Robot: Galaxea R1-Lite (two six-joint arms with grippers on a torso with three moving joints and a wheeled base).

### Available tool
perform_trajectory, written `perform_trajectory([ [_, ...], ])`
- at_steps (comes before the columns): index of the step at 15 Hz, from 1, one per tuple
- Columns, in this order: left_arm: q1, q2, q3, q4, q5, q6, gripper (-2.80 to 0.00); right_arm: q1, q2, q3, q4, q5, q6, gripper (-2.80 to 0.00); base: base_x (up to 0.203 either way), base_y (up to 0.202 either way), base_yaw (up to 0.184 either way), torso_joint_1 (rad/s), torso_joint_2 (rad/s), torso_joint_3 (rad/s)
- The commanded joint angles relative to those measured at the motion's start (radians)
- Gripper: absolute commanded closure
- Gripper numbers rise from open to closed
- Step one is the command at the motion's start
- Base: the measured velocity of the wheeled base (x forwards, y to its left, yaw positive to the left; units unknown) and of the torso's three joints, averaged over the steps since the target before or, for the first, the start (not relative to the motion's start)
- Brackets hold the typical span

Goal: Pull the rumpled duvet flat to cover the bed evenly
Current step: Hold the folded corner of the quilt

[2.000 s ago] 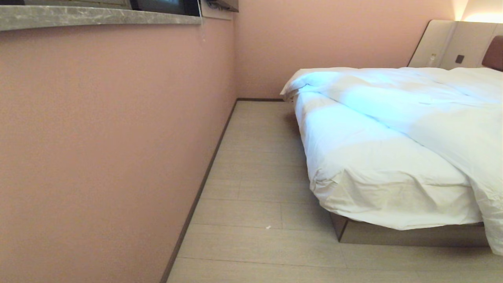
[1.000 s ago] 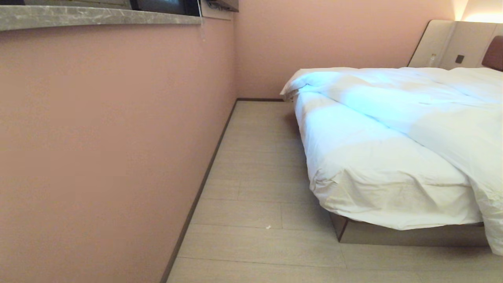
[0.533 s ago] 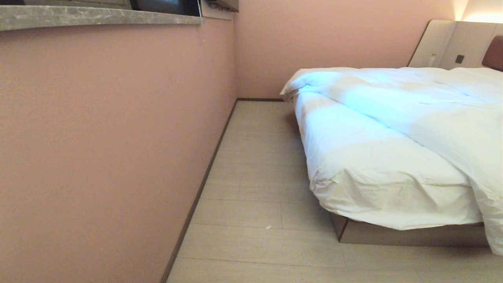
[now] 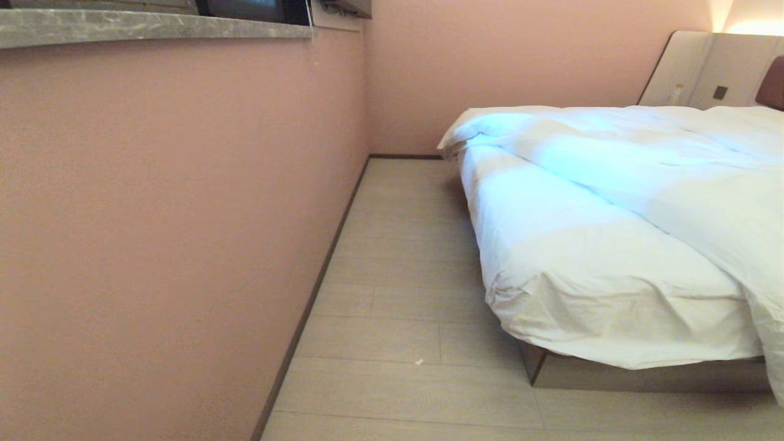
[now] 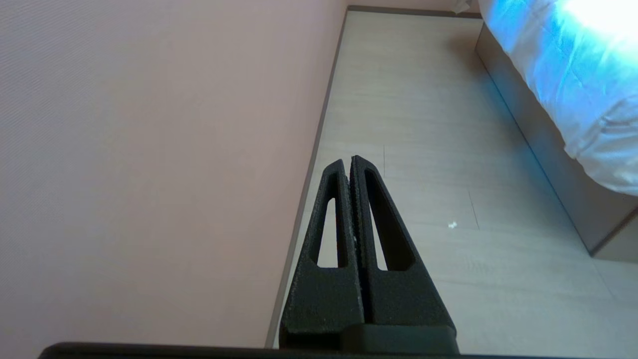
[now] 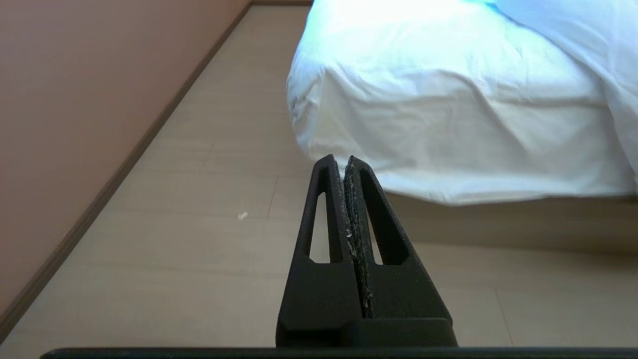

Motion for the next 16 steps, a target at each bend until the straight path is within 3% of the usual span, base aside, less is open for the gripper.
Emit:
perform_trajectory([
  [1, 0.0, 0.0, 0.0, 0.0, 0.0, -0.001, 0.0, 0.0, 0.001, 0.0, 0.0, 0.0, 0.0, 0.0, 0.204, 0.0, -0.002, -0.001, 0.0, 0.002],
  [10, 0.0, 0.0, 0.0, 0.0, 0.0, -0.007, 0.0, 0.0, 0.001, 0.0, 0.0, 0.0, 0.0, 0.0, 0.184, 0.0, 0.002, 0.005, 0.0, 0.002],
  [16, 0.0, 0.0, 0.0, 0.0, 0.0, -0.004, 0.0, 0.0, 0.001, 0.0, 0.0, 0.0, 0.0, 0.0, 0.0, 0.0, 0.0, 0.0, 0.0, 0.0],
])
